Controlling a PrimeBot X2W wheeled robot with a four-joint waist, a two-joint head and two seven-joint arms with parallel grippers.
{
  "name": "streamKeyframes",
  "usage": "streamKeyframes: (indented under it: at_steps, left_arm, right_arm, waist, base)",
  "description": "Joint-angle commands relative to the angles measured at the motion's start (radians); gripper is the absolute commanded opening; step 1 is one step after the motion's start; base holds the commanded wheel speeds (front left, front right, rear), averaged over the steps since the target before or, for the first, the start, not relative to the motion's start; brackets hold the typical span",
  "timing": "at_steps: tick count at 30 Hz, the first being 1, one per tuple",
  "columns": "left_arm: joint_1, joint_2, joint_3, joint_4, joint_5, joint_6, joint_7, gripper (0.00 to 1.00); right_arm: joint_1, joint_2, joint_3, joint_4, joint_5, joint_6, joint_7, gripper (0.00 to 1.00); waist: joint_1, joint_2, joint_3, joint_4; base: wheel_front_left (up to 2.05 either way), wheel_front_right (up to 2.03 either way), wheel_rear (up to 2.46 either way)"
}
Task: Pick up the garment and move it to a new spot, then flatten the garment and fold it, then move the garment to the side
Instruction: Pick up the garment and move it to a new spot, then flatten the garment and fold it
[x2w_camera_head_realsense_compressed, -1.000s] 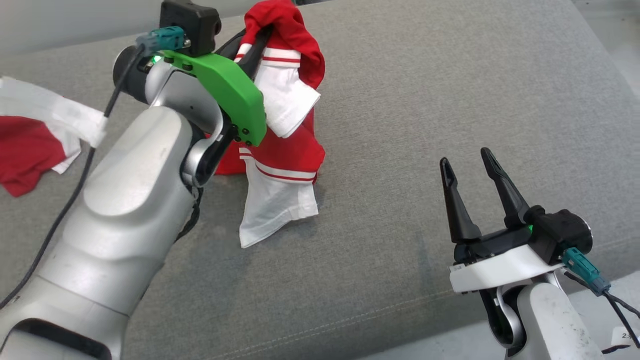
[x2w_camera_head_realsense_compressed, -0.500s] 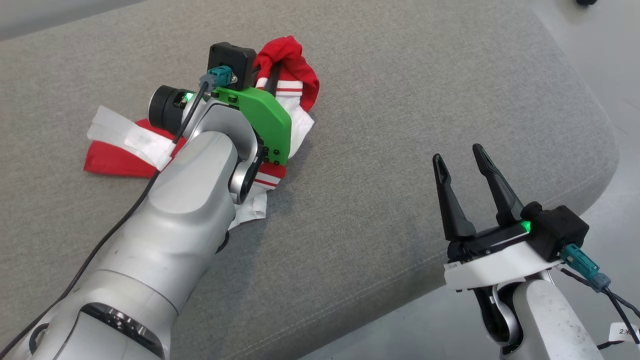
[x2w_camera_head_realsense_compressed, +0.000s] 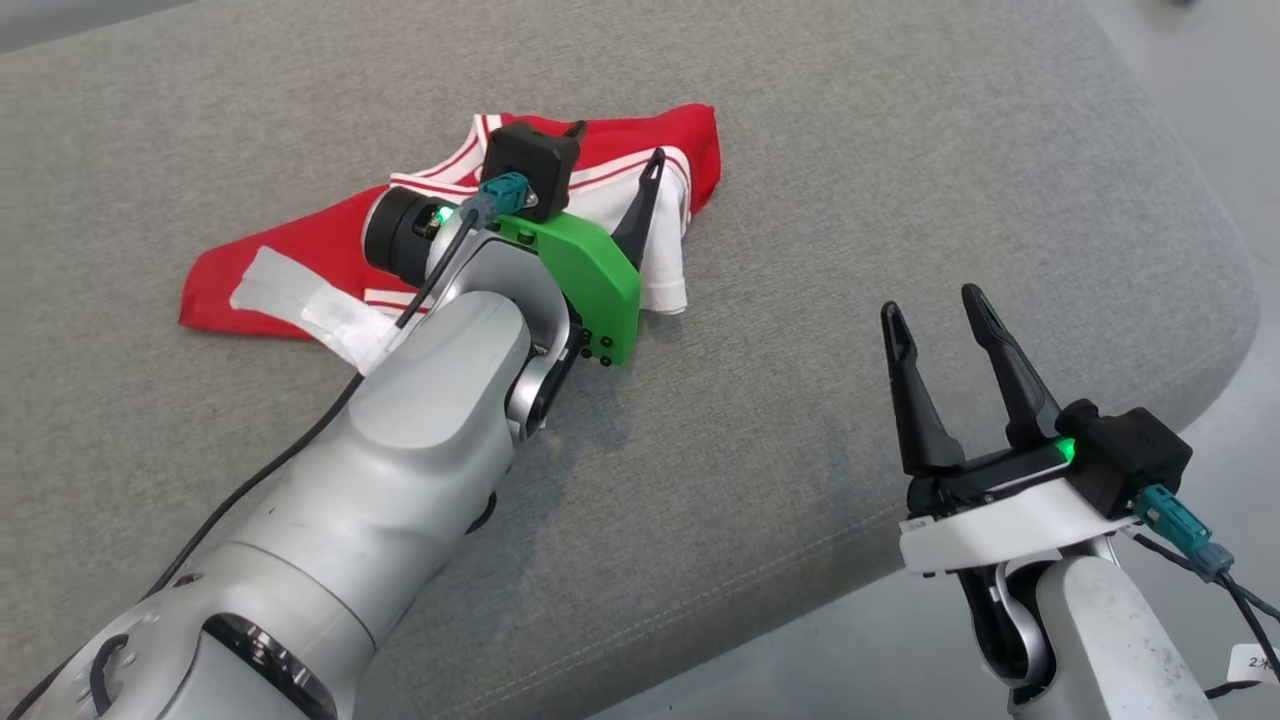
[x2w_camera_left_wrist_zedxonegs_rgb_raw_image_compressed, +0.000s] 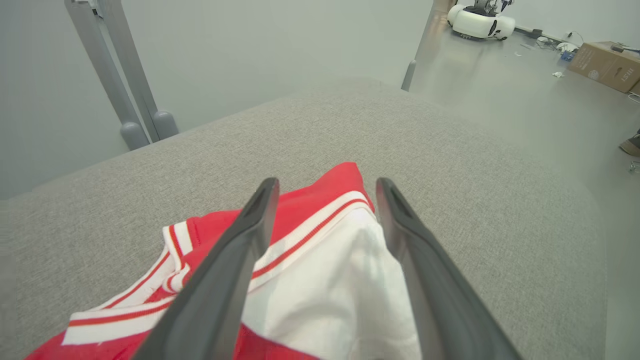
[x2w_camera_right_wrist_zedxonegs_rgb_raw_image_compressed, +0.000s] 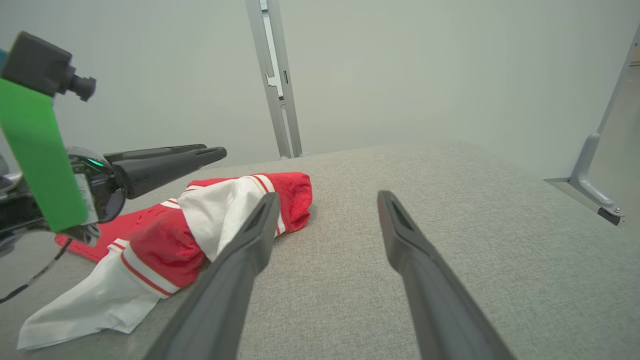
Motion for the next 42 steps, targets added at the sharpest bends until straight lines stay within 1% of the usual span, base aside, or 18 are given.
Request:
streamKeyframes:
  at_steps: [1, 5, 10, 14, 17, 20, 25, 28, 32, 35, 42]
  left_arm:
    - [-0.010, 0.005, -0.013, -0.003, -0.009, -0.005, -0.013, 1.00]
    - [0.012, 0.005, -0.046, -0.004, -0.025, -0.015, -0.044, 1.00]
    - [0.074, 0.005, -0.050, 0.025, -0.043, -0.031, -0.076, 1.00]
    - [0.142, 0.015, -0.033, 0.042, -0.052, -0.035, -0.091, 1.00]
    - [0.197, 0.021, -0.005, 0.036, -0.059, -0.024, -0.098, 1.00]
    - [0.259, 0.025, 0.051, -0.003, -0.061, -0.007, -0.099, 1.00]
    - [0.383, 0.051, 0.148, -0.080, -0.020, 0.024, -0.098, 1.00]
    - [0.446, 0.057, 0.173, -0.091, 0.008, 0.030, -0.098, 1.00]
    - [0.498, 0.052, 0.196, -0.056, 0.025, 0.027, -0.098, 1.00]
    - [0.507, 0.047, 0.205, -0.028, 0.014, 0.019, -0.098, 1.00]
    - [0.462, 0.031, 0.237, 0.057, -0.011, 0.000, -0.099, 1.00]
  right_arm:
    - [0.003, -0.001, -0.006, 0.000, -0.010, 0.000, -0.004, 1.00]
    - [0.014, -0.001, -0.021, 0.005, -0.026, 0.000, -0.004, 1.00]
    - [0.032, -0.002, -0.037, 0.013, -0.039, 0.000, -0.004, 1.00]
    - [0.056, -0.002, -0.046, 0.021, -0.049, 0.000, -0.004, 1.00]
    - [0.078, -0.001, -0.054, 0.025, -0.052, 0.000, -0.004, 1.00]
    - [0.106, -0.001, -0.061, 0.025, -0.054, 0.000, -0.004, 1.00]
    - [0.132, -0.001, -0.061, 0.030, -0.059, 0.000, -0.004, 1.00]
    - [0.140, -0.001, -0.058, 0.032, -0.062, 0.000, -0.004, 1.00]
    - [0.144, -0.001, -0.050, 0.033, -0.067, 0.000, -0.004, 1.00]
    - [0.143, -0.001, -0.044, 0.031, -0.067, 0.000, -0.004, 1.00]
    - [0.131, -0.001, -0.030, 0.028, -0.075, 0.000, -0.004, 1.00]
  waist:
    - [0.0000, -0.0001, -0.032, 0.046]
    - [0.0000, -0.0001, -0.065, 0.098]
    - [0.0000, -0.0001, -0.107, 0.147]
    - [0.0000, -0.0001, -0.141, 0.175]
    - [0.0000, -0.0001, -0.167, 0.191]
    - [0.0000, -0.0001, -0.189, 0.206]
    - [0.0000, -0.0001, -0.215, 0.217]
    - [0.0000, -0.0001, -0.225, 0.220]
    - [0.0000, -0.0001, -0.232, 0.217]
    - [0.0000, -0.0001, -0.231, 0.212]
    - [0.0000, -0.0001, -0.206, 0.180]
  base:
    - [0.00, 0.00, 0.00]
    - [0.00, 0.00, 0.00]
    - [0.00, 0.00, 0.00]
    - [0.00, 0.00, 0.00]
    - [0.00, 0.00, 0.00]
    - [0.00, 0.00, 0.00]
    - [0.00, 0.00, 0.00]
    - [0.00, 0.00, 0.00]
    - [0.00, 0.00, 0.00]
    - [0.00, 0.00, 0.00]
    - [0.00, 0.00, 0.00]
